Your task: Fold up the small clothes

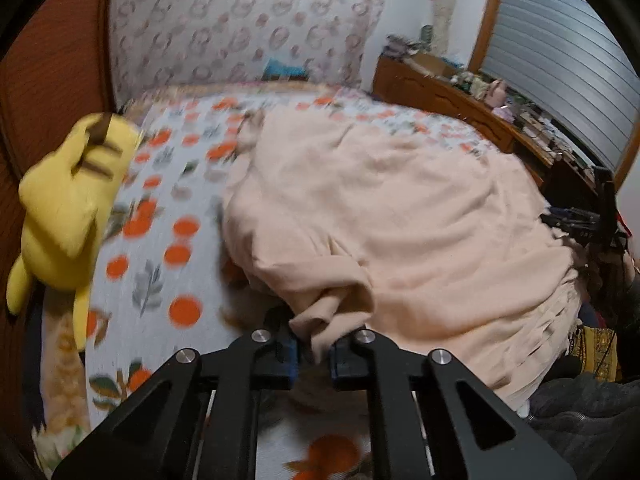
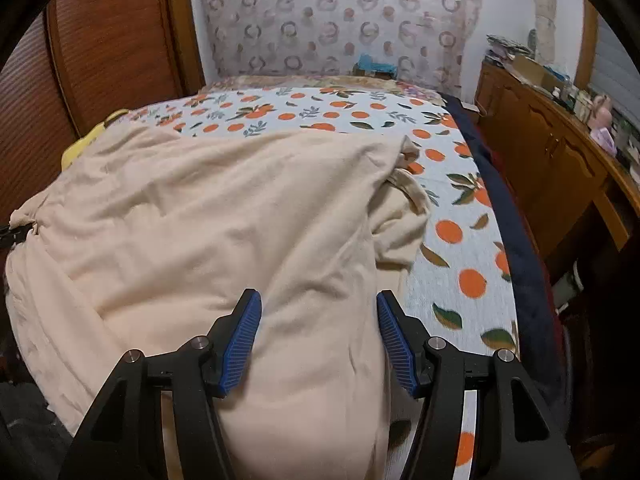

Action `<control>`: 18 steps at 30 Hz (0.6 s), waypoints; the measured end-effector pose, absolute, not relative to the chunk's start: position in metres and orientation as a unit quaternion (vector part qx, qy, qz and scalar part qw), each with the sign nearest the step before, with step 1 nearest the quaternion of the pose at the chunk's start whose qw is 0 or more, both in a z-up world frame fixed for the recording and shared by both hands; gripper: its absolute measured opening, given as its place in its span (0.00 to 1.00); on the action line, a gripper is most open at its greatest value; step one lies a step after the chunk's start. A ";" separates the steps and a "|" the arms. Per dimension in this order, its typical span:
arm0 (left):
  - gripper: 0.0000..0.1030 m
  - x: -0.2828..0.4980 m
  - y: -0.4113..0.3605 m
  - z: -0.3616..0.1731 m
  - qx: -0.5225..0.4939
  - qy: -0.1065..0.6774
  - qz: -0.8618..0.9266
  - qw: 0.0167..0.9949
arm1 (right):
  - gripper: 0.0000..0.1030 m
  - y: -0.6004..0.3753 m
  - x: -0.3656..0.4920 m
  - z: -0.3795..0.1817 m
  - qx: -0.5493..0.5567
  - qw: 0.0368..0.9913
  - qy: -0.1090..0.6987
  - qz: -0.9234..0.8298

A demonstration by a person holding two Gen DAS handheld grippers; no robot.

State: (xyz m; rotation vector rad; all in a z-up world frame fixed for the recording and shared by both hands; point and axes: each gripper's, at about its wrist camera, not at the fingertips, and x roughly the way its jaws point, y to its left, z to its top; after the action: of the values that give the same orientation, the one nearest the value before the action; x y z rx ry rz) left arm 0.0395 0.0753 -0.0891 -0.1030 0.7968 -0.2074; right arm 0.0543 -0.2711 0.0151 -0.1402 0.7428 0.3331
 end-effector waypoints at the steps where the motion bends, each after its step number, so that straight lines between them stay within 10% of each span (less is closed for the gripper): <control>1: 0.11 0.040 0.071 -0.081 -0.048 0.377 -0.107 0.919 | 0.60 -0.273 0.053 0.016 -0.062 0.916 0.361 0.161; 18: 0.10 0.092 -0.129 0.030 0.044 0.297 -0.329 0.895 | 0.60 -0.328 -0.019 0.042 -0.021 0.938 0.320 0.134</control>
State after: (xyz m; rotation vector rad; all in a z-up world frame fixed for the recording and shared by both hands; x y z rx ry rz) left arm 0.0923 -0.1294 0.0297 0.0915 0.6151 -0.6818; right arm -0.0195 -0.3283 0.0417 -0.0421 0.6545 0.2728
